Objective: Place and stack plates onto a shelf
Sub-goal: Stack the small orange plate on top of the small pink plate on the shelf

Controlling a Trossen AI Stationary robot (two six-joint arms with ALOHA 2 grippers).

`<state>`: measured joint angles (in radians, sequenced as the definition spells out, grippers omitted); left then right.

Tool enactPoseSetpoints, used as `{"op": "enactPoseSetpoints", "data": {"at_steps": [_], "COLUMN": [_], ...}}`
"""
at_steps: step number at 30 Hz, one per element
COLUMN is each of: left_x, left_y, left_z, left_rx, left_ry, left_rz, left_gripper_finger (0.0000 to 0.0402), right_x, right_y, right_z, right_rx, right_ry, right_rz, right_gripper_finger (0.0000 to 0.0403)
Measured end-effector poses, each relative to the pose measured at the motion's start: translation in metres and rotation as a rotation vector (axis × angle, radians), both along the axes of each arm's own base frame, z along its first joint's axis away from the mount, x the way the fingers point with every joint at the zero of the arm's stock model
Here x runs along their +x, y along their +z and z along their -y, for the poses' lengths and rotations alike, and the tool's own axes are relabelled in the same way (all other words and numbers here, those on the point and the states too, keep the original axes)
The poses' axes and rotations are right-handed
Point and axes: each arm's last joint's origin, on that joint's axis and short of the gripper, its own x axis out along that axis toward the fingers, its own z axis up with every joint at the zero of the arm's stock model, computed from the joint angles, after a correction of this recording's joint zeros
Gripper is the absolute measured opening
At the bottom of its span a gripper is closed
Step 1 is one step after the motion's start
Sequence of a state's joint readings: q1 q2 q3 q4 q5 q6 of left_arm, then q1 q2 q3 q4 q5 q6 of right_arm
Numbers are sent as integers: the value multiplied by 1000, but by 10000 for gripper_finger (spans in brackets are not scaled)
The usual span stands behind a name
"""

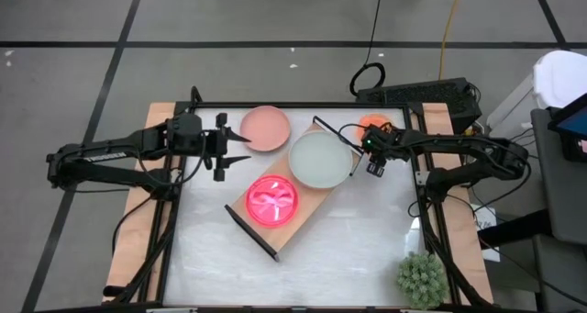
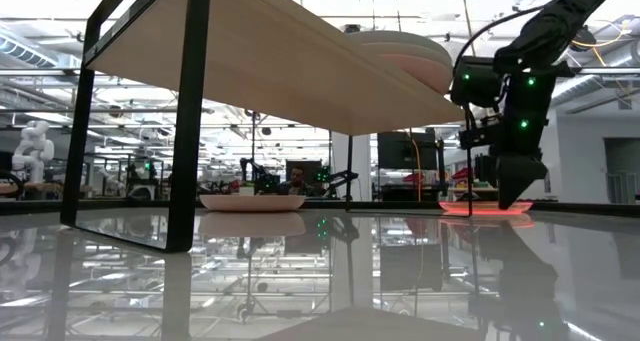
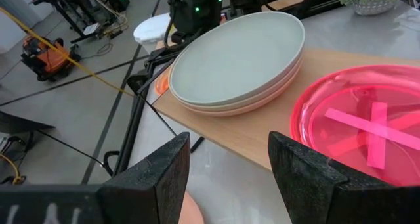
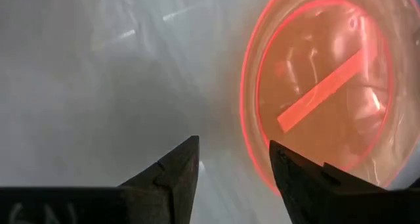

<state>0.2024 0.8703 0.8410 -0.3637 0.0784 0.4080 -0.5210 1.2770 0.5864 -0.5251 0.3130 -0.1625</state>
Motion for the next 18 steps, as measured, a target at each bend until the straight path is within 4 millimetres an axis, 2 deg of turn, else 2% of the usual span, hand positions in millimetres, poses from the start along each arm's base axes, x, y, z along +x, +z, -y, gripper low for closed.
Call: {"op": "enactPoseSetpoints", "data": {"at_steps": [18], "left_x": [0], "left_y": [0], "left_z": [0], "left_rx": [5], "left_ry": [-2], "left_rz": [-1], "left_gripper_finger": [212], "right_x": [-9], "right_y": [-2], "right_z": [13], "right_rx": [-65], "right_ry": [107], "right_rz": [-93], "right_gripper_finger": [169]}}
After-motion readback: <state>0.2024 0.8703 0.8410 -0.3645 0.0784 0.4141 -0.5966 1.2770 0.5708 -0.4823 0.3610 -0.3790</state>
